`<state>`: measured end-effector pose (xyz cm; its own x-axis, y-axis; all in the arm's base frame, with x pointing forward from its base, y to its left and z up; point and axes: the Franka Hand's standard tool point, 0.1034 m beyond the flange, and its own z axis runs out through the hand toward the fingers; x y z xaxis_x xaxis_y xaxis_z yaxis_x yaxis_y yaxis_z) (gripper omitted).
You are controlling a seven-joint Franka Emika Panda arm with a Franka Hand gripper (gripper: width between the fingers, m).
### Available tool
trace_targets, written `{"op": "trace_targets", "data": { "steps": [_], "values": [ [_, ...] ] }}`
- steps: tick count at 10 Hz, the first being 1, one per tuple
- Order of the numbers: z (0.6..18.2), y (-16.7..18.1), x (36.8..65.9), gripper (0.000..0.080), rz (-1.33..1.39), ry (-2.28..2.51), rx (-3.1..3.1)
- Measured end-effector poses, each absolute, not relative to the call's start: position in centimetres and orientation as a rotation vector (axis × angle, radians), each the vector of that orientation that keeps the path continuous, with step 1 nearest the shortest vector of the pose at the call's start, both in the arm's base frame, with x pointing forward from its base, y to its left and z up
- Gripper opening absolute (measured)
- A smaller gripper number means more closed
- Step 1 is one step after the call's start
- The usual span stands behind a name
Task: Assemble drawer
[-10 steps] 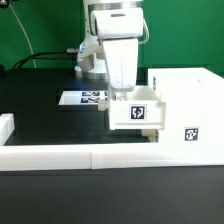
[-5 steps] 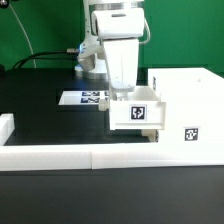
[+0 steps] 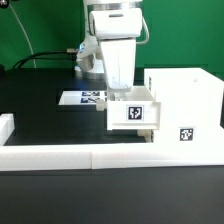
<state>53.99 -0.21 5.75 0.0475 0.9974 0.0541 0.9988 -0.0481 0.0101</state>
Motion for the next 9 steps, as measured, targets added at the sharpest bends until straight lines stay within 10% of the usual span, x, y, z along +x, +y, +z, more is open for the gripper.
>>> {"op": "trace_targets", "data": {
  "steps": [9],
  "values": [
    [5.7, 1.0, 54.1, 0.0042, -0.085, -2.185, -2.223]
  ]
}}
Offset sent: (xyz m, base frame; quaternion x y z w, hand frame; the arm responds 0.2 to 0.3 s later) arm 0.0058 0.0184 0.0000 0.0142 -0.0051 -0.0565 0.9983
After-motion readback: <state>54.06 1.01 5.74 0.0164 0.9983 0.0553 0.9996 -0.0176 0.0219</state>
